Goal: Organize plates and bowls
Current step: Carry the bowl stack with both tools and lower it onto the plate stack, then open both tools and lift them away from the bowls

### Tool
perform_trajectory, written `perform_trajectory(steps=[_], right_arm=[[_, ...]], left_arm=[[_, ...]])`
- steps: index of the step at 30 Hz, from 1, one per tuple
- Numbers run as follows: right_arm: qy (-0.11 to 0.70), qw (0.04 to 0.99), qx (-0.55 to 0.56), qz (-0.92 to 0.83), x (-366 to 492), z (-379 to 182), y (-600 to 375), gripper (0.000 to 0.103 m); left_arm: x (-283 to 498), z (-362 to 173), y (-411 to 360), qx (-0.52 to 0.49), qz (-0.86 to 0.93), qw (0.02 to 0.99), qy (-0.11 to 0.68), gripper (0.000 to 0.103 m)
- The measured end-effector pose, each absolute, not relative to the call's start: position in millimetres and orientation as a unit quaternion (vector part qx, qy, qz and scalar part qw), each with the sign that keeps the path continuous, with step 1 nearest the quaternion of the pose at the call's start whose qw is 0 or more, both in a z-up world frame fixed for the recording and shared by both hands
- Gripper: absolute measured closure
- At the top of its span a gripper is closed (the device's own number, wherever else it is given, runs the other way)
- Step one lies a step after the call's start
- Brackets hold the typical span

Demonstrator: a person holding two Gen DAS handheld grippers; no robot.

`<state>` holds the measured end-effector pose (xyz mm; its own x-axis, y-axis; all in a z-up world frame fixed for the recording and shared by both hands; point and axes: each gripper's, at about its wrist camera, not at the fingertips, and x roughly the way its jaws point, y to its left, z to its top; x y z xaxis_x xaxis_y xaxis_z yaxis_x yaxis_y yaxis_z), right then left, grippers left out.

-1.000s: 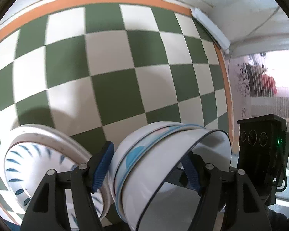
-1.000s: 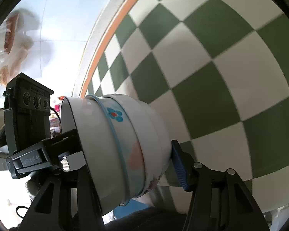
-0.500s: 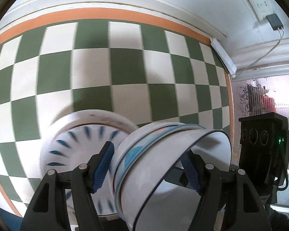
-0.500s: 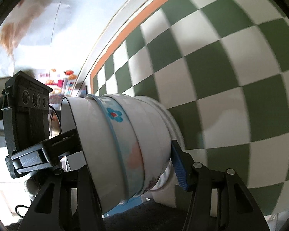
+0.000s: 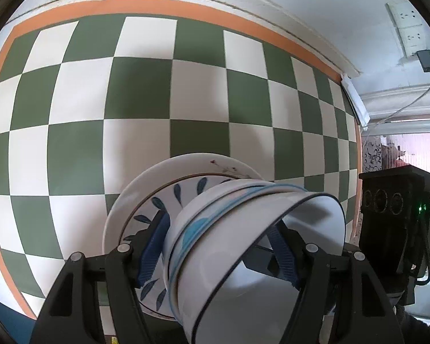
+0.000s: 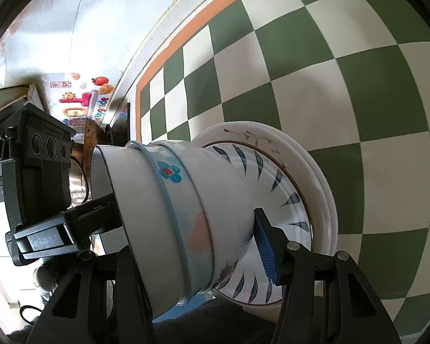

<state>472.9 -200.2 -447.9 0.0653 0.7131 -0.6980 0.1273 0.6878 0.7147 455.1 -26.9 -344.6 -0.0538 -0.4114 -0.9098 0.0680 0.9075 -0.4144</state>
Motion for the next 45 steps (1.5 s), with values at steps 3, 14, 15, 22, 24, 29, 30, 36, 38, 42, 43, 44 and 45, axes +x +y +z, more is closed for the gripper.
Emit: perform_trajectory(steps=[3,14,15,22,24,29,30,36,38,42,43,44,45], right_arm=[[0.651,0.650,0.322,0.223,475.1,-452.2,-195.6,0.047],[0.666,0.642,0.310,0.220,480.3,-464.2,-185.5,0.047],[0.667,0.641,0.309,0.220,480.1,-465.2,-184.8,0.047],[0.671,0.638,0.309,0.217,476.8,-470.3,-184.6,0.047],[0.673,0.637,0.307,0.218,477.2,-470.4,-184.3,0.047],[0.675,0.637,0.302,0.217,477.4,-469.6,-183.1,0.047],[0.675,0.638,0.299,0.217,476.8,-468.9,-182.1,0.047],[0.672,0.662,0.267,0.196,469.4,-458.2,-181.3,0.045],[0.667,0.673,0.256,0.192,465.4,-450.3,-182.5,0.045],[0.649,0.705,0.229,0.172,452.7,-423.9,-183.4,0.045],[0.644,0.714,0.220,0.166,449.3,-416.6,-183.1,0.045],[0.637,0.724,0.211,0.159,444.6,-408.1,-182.2,0.045],[0.630,0.734,0.202,0.152,439.2,-398.6,-181.5,0.044]], left_arm=[[455.5,-349.1,-22.8,-0.124,-0.176,0.676,0.705,0.036],[455.8,-364.6,-19.7,-0.131,-0.167,0.667,0.714,0.036],[455.7,-365.6,-19.8,-0.130,-0.167,0.667,0.715,0.036],[454.8,-369.5,-20.1,-0.128,-0.162,0.666,0.716,0.037],[454.4,-369.0,-21.3,-0.127,-0.163,0.664,0.719,0.037],[452.1,-364.2,-21.2,-0.113,-0.151,0.673,0.715,0.037],[450.8,-362.5,-21.5,-0.107,-0.145,0.677,0.713,0.037],[440.6,-346.0,-12.8,-0.084,-0.128,0.706,0.692,0.036],[435.7,-339.1,-6.9,-0.081,-0.127,0.714,0.684,0.036],[423.6,-322.4,0.5,-0.070,-0.123,0.735,0.663,0.031],[419.3,-315.4,1.8,-0.060,-0.118,0.746,0.653,0.025],[415.6,-309.7,2.5,-0.051,-0.114,0.754,0.645,0.021],[411.3,-303.6,3.7,-0.043,-0.111,0.762,0.636,0.013]])
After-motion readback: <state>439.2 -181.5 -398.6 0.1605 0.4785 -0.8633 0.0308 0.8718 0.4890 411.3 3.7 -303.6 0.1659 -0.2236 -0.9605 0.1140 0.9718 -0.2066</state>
